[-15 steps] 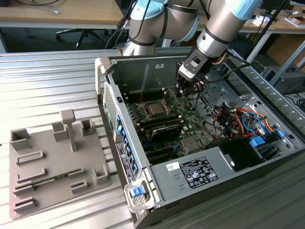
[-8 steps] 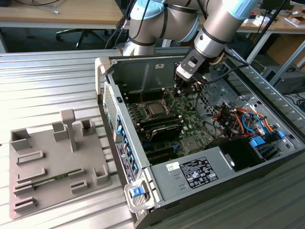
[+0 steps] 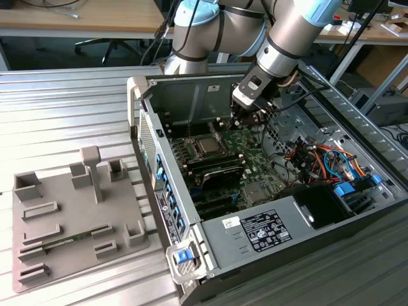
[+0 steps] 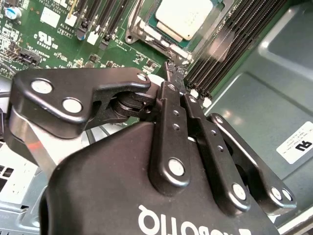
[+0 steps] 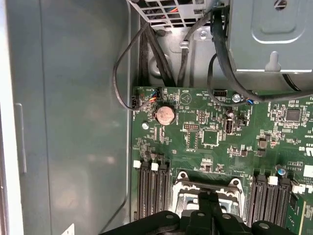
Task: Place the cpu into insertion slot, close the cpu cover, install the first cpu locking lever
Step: 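Close the cpu cover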
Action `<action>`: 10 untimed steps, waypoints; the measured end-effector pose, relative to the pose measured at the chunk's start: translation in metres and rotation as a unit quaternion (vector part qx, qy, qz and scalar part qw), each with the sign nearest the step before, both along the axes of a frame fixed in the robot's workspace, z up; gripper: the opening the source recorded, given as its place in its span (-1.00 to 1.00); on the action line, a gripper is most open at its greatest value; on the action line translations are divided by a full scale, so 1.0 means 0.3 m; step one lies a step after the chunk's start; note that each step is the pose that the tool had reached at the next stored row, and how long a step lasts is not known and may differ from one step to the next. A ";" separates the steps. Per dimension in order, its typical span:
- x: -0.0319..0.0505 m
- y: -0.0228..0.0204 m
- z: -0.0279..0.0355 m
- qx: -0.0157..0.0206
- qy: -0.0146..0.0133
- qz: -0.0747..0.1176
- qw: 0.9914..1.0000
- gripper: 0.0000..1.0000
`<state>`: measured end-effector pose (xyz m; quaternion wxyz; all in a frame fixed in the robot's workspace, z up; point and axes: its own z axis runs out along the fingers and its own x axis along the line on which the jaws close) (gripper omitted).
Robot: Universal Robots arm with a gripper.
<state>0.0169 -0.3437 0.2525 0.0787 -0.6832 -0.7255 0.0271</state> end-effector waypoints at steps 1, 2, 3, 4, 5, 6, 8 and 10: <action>-0.003 0.000 0.000 0.000 0.000 0.000 1.000 -0.79; -0.005 0.000 0.000 0.000 0.000 0.000 1.000 -0.79; -0.007 0.000 0.000 0.000 0.000 0.000 1.000 -0.79; -0.011 0.000 -0.001 0.000 0.000 0.000 1.000 -0.79; -0.015 0.000 -0.002 0.000 0.000 0.000 1.000 -0.79; -0.017 0.000 -0.005 0.000 0.000 0.000 1.000 -0.79; -0.041 0.000 -0.037 0.000 0.000 0.000 1.000 -0.79; -0.135 0.000 -0.054 0.000 0.000 0.000 1.000 -0.79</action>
